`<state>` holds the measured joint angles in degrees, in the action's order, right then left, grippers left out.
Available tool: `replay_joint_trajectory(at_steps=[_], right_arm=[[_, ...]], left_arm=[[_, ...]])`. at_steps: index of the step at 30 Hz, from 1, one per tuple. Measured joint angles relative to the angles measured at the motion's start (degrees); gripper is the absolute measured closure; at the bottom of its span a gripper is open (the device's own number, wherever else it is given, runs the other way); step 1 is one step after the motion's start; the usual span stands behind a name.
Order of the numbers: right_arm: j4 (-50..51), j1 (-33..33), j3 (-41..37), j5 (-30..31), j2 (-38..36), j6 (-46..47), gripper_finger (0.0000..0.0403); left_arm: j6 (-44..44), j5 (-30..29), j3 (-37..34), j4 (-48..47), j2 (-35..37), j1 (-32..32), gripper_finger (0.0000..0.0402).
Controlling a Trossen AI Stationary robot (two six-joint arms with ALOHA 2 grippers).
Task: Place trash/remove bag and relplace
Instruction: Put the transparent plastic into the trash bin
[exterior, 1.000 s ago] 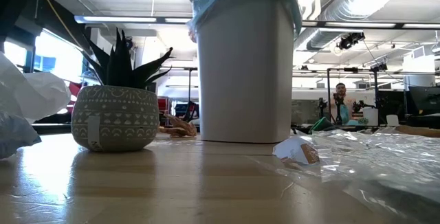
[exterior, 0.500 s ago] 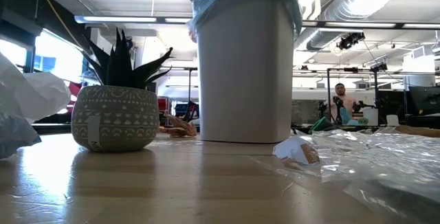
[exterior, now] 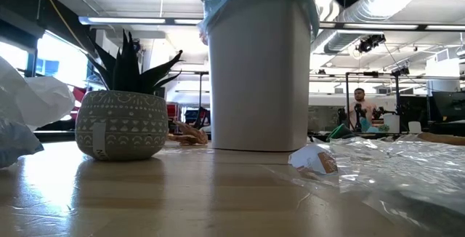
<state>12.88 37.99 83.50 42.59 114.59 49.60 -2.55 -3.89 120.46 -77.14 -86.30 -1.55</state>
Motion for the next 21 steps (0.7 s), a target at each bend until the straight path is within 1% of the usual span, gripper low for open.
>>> replay_joint_trajectory(at_steps=[2,4,6,8,14,19,21], right_arm=[[1.6,-1.1,0.0,-2.1,0.0,1.6,0.0275],[2.8,-2.3,0.0,-3.9,0.0,2.7,0.0275],[3.3,-3.5,0.0,-5.6,0.0,2.9,0.0275],[3.6,-4.7,0.0,-6.5,0.0,2.3,0.0275],[7.8,-9.2,0.0,-9.5,0.0,-0.3,0.0275],[13.3,-13.1,0.0,-11.7,0.4,-0.8,0.0275],[13.7,-14.5,0.0,-12.5,1.2,-1.6,0.0275]], left_arm=[[1.3,-3.9,-1.1,-3.4,0.1,-2.2,0.0401],[2.5,-8.0,-3.8,-4.1,0.6,-4.4,0.0401],[3.7,-11.8,-7.8,-3.3,1.6,-6.5,0.0401],[4.4,-13.8,-12.8,-0.3,3.3,-8.3,0.0401],[6.7,-14.4,-31.9,14.5,11.3,-11.9,0.0401],[10.2,-12.5,-47.6,27.8,18.6,-14.3,0.0401],[12.0,-12.3,-53.1,33.1,20.7,-15.7,0.0401]])
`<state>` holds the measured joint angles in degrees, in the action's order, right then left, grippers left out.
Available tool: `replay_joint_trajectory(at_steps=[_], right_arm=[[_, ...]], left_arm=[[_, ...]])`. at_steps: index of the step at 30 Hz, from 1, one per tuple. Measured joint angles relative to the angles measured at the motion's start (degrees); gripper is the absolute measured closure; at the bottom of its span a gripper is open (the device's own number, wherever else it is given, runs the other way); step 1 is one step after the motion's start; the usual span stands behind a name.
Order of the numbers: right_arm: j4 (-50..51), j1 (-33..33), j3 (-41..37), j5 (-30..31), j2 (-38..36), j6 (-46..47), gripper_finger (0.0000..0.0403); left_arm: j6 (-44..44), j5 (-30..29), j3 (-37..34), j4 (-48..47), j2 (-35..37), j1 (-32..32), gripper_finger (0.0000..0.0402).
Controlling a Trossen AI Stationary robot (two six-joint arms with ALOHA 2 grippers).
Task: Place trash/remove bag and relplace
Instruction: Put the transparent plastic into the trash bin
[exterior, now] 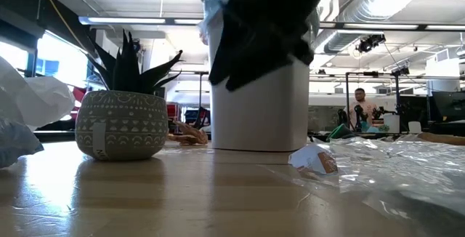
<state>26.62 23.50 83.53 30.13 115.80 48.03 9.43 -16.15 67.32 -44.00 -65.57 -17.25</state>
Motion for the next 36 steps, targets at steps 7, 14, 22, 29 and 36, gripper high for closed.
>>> replay_joint_trajectory(at_steps=[7,14,22,29,36], right_arm=[[-1.8,-3.5,0.0,-3.9,4.9,-0.3,0.0275],[-5.8,-5.3,0.0,-4.2,8.5,-0.7,0.0275],[-5.4,-7.8,0.0,-1.6,8.3,-2.6,0.0275],[-10.5,-10.2,0.0,-1.2,8.2,-5.7,0.0274],[-11.1,-12.8,0.0,-2.2,8.2,-6.4,0.0274]], left_arm=[[5.2,-2.1,-15.1,14.2,4.1,-5.2,0.0401],[9.7,-7.5,-23.3,23.6,3.9,-9.4,0.0401],[11.0,-9.1,-25.4,27.2,3.9,-12.3,0.0401],[11.0,-10.4,-25.4,27.7,4.0,-12.9,0.0401],[11.1,-10.4,-25.4,27.7,4.0,-12.9,0.0401]])
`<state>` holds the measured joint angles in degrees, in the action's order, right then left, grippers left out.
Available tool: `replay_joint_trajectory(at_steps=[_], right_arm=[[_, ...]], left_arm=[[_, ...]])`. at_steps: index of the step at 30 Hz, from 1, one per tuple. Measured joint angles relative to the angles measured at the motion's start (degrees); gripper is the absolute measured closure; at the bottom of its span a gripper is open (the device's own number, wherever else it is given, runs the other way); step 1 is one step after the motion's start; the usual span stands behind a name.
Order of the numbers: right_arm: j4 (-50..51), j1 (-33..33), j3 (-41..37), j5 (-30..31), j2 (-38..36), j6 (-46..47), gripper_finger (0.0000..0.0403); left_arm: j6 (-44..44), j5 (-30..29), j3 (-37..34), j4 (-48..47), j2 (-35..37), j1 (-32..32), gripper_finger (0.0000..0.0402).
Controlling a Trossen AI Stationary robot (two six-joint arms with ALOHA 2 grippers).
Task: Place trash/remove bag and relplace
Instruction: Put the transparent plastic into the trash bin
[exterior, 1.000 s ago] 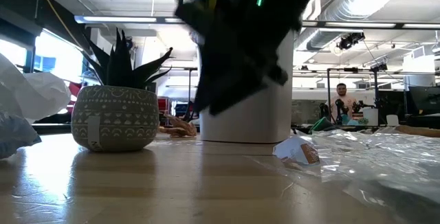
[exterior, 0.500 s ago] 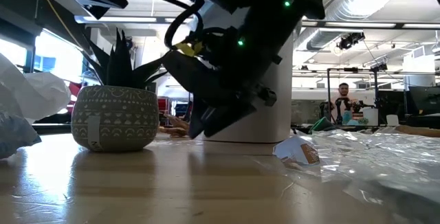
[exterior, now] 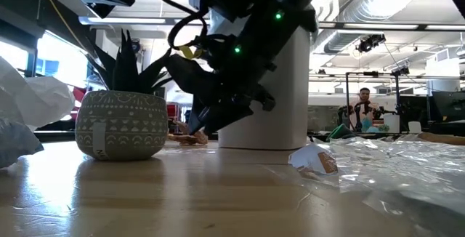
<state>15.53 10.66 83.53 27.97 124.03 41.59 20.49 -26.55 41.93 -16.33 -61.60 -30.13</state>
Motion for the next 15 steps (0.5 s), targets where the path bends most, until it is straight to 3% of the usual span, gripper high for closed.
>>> replay_joint_trajectory(at_steps=[9,15], right_arm=[[-6.2,-1.0,0.0,-4.3,3.5,-2.9,0.0274],[-7.7,-0.4,0.3,-2.7,6.4,-1.8,0.0274]], left_arm=[[0.0,0.0,0.0,1.7,0.0,0.0,0.0401],[0.3,0.5,0.0,1.8,0.0,-0.1,0.0401]])
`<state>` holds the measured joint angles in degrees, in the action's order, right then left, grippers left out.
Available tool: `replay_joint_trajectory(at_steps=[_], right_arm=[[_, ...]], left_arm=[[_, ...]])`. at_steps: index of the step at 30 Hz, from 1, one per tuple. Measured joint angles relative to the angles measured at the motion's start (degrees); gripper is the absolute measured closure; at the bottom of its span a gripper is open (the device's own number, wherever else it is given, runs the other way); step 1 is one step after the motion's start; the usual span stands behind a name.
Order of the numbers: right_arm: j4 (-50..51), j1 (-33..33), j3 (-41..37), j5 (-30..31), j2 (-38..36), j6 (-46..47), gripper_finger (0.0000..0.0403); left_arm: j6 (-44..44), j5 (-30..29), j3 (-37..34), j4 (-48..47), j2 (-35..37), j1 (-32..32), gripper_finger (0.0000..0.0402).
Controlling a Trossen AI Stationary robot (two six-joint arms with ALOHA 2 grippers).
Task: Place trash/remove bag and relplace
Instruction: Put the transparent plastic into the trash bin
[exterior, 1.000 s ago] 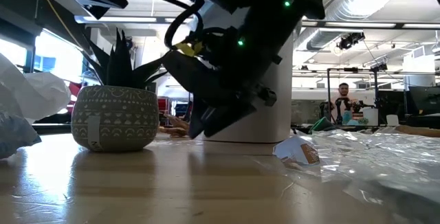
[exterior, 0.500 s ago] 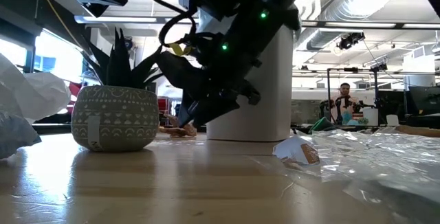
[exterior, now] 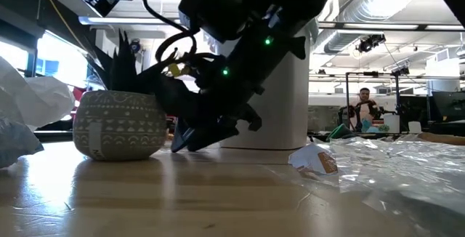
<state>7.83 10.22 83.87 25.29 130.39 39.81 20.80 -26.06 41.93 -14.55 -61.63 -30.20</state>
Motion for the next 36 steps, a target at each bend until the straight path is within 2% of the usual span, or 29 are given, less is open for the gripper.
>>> replay_joint_trajectory(at_steps=[5,12,23,30,36], right_arm=[[2.9,0.3,0.1,-0.3,0.4,1.4,0.0293],[7.9,2.5,0.0,0.9,0.4,2.8,0.0394],[17.1,8.9,-0.3,4.2,-1.9,11.5,0.0403],[24.7,14.0,-0.8,6.2,-6.2,18.2,0.0403],[26.0,16.4,-0.7,10.3,-10.4,20.2,0.0403]], left_arm=[[0.1,0.1,0.0,1.0,0.0,0.0,0.0401],[0.1,0.1,0.0,1.2,0.0,0.0,0.0401],[0.7,0.2,0.0,1.6,0.0,-0.6,0.0401],[0.2,0.0,0.0,2.2,0.0,-0.8,0.0401],[-0.3,-0.2,0.0,2.6,0.0,-0.8,0.0401]])
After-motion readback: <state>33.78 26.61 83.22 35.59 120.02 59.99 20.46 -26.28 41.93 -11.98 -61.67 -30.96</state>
